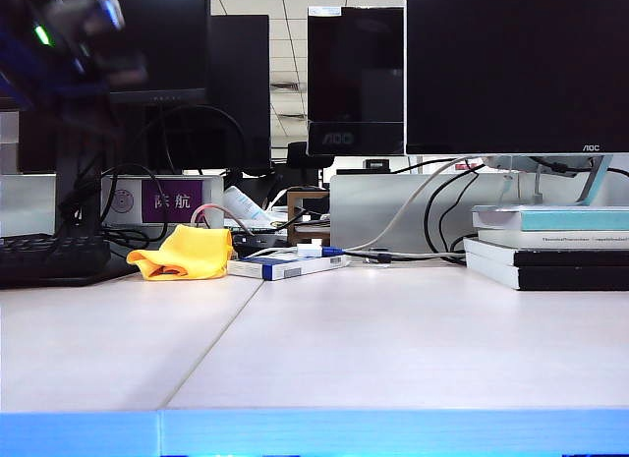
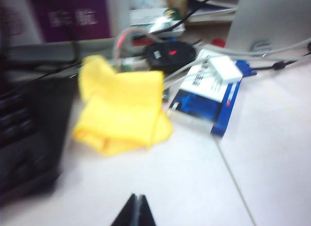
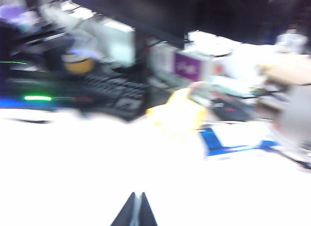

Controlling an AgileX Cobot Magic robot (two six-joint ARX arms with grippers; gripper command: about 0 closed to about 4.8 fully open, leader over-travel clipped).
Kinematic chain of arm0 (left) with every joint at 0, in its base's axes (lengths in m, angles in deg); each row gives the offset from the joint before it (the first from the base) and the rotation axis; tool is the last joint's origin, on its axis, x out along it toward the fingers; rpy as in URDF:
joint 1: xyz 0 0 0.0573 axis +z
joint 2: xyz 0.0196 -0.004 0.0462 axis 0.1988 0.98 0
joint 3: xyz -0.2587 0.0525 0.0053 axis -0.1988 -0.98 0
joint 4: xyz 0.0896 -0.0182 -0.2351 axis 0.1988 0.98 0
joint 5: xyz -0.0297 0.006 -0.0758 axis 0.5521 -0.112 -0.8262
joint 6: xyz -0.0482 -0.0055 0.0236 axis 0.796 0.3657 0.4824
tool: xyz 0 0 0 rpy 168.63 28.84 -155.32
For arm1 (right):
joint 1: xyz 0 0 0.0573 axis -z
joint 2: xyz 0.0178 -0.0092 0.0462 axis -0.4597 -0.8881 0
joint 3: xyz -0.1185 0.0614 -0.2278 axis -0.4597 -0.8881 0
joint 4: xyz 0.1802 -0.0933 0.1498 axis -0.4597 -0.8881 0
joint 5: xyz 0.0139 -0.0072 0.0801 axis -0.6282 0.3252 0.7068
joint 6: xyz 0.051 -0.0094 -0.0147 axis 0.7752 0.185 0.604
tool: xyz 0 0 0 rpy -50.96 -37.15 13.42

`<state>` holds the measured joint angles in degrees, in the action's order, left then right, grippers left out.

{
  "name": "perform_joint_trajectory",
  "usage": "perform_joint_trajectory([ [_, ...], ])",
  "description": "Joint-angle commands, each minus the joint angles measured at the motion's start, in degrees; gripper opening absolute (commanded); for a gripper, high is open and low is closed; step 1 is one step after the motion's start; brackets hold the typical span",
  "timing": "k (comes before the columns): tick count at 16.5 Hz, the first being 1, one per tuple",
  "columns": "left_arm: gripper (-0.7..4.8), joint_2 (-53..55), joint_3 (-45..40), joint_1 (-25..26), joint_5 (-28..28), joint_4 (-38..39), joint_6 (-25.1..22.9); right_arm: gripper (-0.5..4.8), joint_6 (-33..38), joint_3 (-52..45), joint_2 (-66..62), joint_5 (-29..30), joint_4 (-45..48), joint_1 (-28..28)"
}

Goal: Wipe the table from front to back using the rag.

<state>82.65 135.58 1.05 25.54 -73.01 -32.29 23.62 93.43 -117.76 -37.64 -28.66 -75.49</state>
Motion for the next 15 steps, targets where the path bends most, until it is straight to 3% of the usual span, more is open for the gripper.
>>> perform_joint_trajectory([
  [1, 1.66, 8.90, 0.11, -0.39, -1.70, -12.81, 0.04, -0.01, -0.22, 0.26, -0.66, -0.15, 3.10, -3.87],
  [2, 3.03, 12.39, 0.35, -0.39, -0.76, -15.63, 0.00, -0.01, -0.20, 0.26, -0.68, -0.28, 3.72, -4.33],
  [3, 3.22, 14.80, 0.70, -0.37, -0.44, -16.87, 0.00, -0.01, -0.17, 0.28, -0.66, -0.26, 4.09, -4.33],
  [7, 3.22, 29.94, 12.96, -0.37, 0.42, -18.60, 0.02, -0.01, -0.17, 0.26, -0.90, -0.26, 4.70, -4.31],
  [8, 3.22, 34.10, 19.28, -0.37, 0.90, -18.29, 0.00, -0.01, -0.17, 0.26, -0.90, -0.26, 4.90, -4.31],
  [14, 3.12, 45.99, 37.57, -0.37, 3.43, -12.98, 0.02, -0.01, -0.17, 0.26, -2.16, -0.20, 4.87, -4.31],
  [15, 3.04, 49.72, 43.08, -0.37, 6.49, -10.01, 0.04, -0.01, -0.02, 0.24, -2.40, -0.13, 4.83, -4.33],
])
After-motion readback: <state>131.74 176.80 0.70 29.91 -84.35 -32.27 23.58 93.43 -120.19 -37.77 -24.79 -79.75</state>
